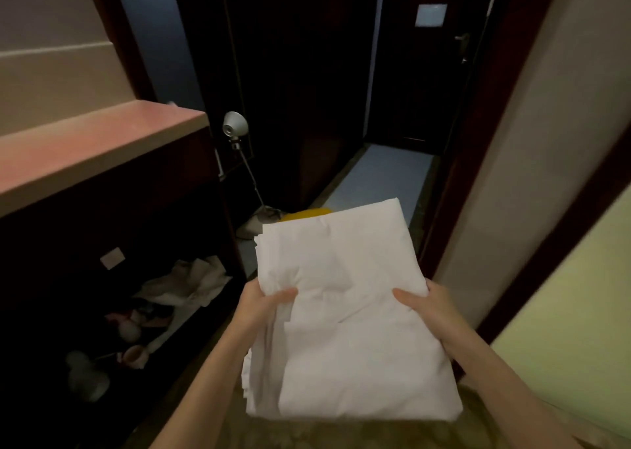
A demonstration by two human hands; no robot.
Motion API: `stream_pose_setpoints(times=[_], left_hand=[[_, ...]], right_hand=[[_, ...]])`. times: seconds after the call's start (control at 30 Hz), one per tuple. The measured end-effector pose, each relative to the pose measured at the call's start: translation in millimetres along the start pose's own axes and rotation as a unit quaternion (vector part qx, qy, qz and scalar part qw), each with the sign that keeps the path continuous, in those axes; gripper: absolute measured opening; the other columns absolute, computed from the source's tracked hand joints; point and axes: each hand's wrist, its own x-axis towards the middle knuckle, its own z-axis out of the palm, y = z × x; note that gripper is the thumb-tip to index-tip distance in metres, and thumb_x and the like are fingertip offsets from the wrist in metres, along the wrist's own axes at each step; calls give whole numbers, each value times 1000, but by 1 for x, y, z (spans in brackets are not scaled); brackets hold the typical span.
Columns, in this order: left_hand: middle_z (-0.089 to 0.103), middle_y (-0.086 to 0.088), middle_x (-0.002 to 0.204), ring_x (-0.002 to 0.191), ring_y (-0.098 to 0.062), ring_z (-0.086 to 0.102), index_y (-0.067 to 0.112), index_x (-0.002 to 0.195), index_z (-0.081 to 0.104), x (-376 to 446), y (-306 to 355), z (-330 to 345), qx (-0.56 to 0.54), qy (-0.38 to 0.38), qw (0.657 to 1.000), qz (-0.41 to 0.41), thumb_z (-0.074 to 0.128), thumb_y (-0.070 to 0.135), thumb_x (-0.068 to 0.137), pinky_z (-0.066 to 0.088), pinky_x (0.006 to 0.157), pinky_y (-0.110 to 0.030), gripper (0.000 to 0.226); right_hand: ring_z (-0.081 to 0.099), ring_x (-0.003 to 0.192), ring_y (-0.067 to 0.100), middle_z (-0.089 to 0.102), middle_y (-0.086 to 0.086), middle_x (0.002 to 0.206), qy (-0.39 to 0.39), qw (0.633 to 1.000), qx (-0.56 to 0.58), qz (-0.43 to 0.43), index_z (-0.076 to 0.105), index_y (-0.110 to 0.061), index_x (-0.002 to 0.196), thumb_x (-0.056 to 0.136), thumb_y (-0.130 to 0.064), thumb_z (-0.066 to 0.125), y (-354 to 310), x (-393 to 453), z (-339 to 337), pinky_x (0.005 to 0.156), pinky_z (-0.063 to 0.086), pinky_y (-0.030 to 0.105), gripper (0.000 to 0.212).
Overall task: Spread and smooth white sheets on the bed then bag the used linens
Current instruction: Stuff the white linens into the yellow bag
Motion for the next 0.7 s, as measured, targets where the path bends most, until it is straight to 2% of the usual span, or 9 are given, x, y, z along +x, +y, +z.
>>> stream_pose_setpoints(times=[0.1, 0.2, 0.37, 0.47, 0.6, 0.7], left_hand=[[73, 3, 87, 82, -14, 71, 21, 92, 68, 45, 11, -34, 7, 1, 1000, 4, 75, 6, 81, 52, 62, -20, 20], [72, 2, 91, 82, -12, 69, 16, 100, 68, 89, 25, -64, 16, 3, 1000, 7, 74, 5, 81, 51, 62, -20, 22], [72, 0, 90, 82, -16, 69, 21, 92, 67, 159, 37, -91, 28, -1, 1000, 13, 73, 3, 81, 53, 67, -26, 22], [72, -1, 89, 82, -18, 70, 22, 90, 67, 199, 35, -95, 23, 3, 1000, -1, 74, 3, 81, 53, 66, -27, 21], [73, 1, 86, 79, -17, 71, 23, 89, 67, 258, 36, -84, 24, -3, 1000, -11, 74, 6, 82, 54, 67, -30, 20], [74, 0, 84, 79, -18, 71, 22, 89, 68, 311, 42, -72, 23, 0, 1000, -10, 74, 6, 81, 54, 66, -29, 19]], right_hand=[[66, 84, 16, 68, -2, 92, -14, 1000, 10, -7, 63, -13, 106, 84, -10, 72, -16, 41, 46, 74, 53, 29, 24], [62, 81, 10, 65, -7, 89, -13, 1000, 18, -19, 61, -15, 106, 85, -11, 71, -31, 72, 86, 67, 48, 21, 24], [63, 95, 22, 66, 4, 105, -7, 1000, 12, -9, 61, -8, 121, 85, -14, 72, -48, 128, 130, 85, 49, 31, 38], [63, 98, 25, 65, 7, 108, -9, 1000, 0, -2, 61, -7, 122, 86, -14, 71, -56, 164, 146, 86, 49, 32, 38], [63, 90, 21, 66, 8, 104, -3, 1000, -17, 6, 62, -5, 119, 86, -13, 71, -66, 225, 155, 82, 49, 31, 35], [64, 94, 26, 67, 11, 108, 3, 1000, -17, 7, 62, -3, 119, 85, -11, 72, -76, 281, 160, 86, 51, 35, 36]])
